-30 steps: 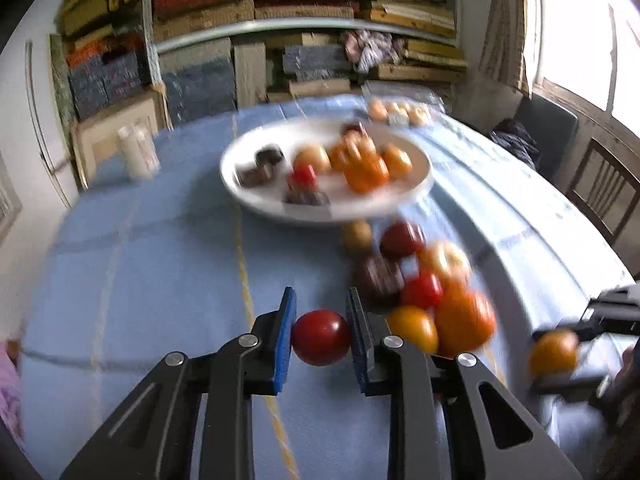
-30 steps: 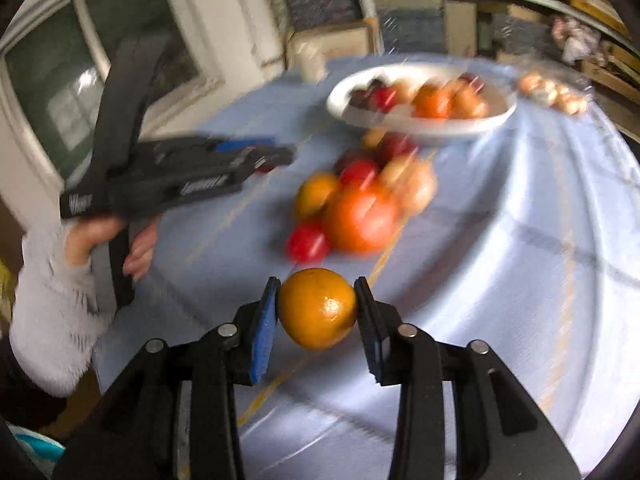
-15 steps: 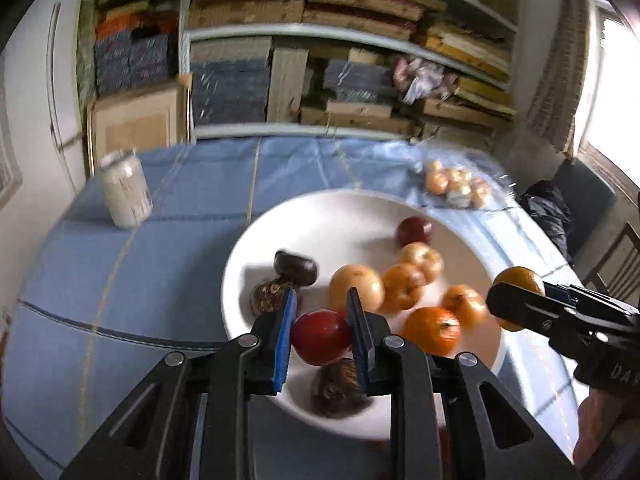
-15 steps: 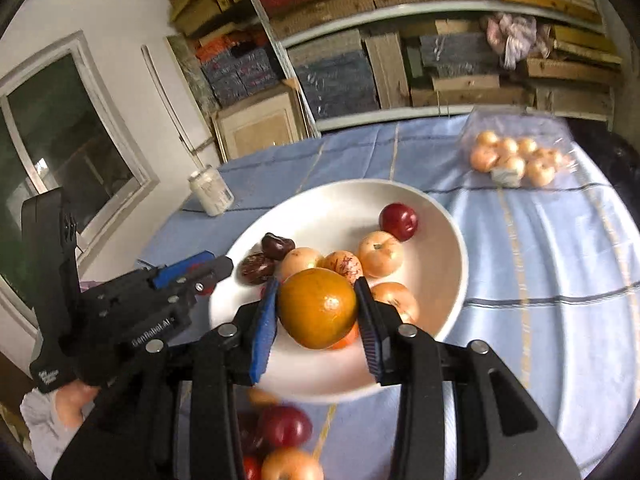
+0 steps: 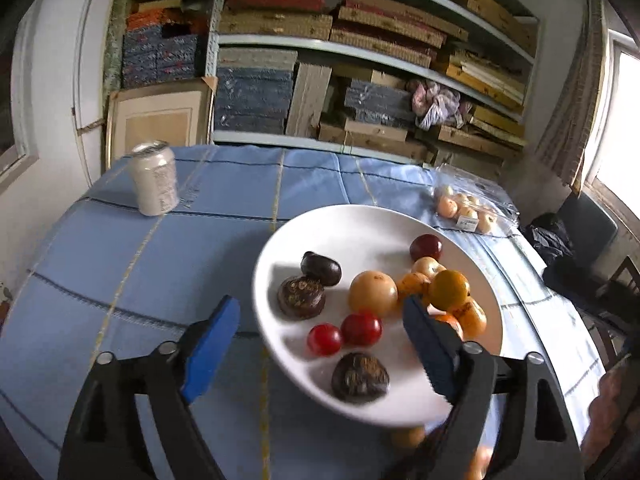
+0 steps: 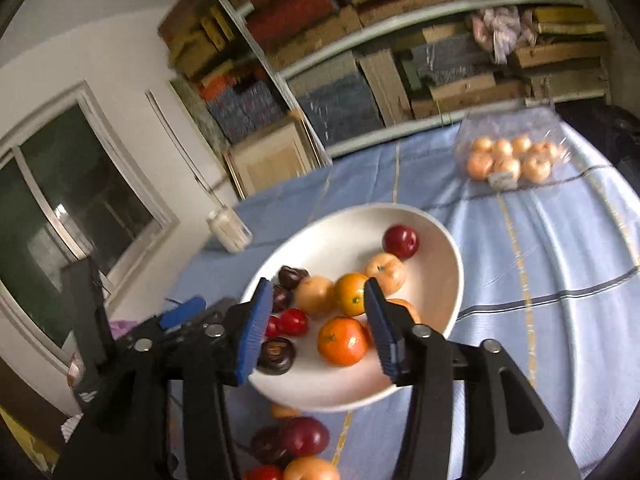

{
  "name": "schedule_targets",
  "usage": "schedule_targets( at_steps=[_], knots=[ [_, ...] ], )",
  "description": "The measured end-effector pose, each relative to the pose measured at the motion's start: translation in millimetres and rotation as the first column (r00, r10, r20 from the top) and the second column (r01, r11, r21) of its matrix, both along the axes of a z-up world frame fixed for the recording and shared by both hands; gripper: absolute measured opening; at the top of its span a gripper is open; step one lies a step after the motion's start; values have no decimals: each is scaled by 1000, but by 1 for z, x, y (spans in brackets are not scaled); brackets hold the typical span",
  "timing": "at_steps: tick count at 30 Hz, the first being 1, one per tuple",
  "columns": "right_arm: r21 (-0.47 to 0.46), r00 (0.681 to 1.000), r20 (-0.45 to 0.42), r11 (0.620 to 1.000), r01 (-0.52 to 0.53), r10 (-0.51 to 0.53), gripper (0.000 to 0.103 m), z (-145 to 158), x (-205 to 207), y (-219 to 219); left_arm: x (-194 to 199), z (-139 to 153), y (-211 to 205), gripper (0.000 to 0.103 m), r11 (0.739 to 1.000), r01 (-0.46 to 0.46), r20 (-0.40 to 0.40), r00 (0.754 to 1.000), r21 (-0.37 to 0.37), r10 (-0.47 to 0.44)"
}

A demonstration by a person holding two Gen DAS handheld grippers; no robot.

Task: Organize fruits
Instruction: 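Move both tools back toward the fruit pile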

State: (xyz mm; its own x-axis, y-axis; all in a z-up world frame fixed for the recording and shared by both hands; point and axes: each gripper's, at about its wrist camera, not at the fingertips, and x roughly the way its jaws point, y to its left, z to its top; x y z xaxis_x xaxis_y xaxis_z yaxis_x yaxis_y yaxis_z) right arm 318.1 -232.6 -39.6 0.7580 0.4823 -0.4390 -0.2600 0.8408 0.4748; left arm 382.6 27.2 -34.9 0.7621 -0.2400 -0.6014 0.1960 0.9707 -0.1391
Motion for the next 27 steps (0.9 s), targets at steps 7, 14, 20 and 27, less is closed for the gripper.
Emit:
schedule_targets(
  at_steps=[7,14,20,27],
  knots=[
    [-183,997,65,982,50,-38,76,-30,-89,7,-74,-21,2,93,995,-3,46,999,104,-2],
    [-163,999,19,986,44,-41,91,-55,-123,1,-149,-35,-17,97,971,110,112,984,211,-135],
    [-54,995,-43,994,93,-95,93,-61,-119,-23,-156,-41,-27,98,959,144,105,979,242,-174],
    [-1,990,-89,994,111,-110,93,-65,-114,-33,-141,-55,-36,99,944,210,2,976,256,-218]
  ],
)
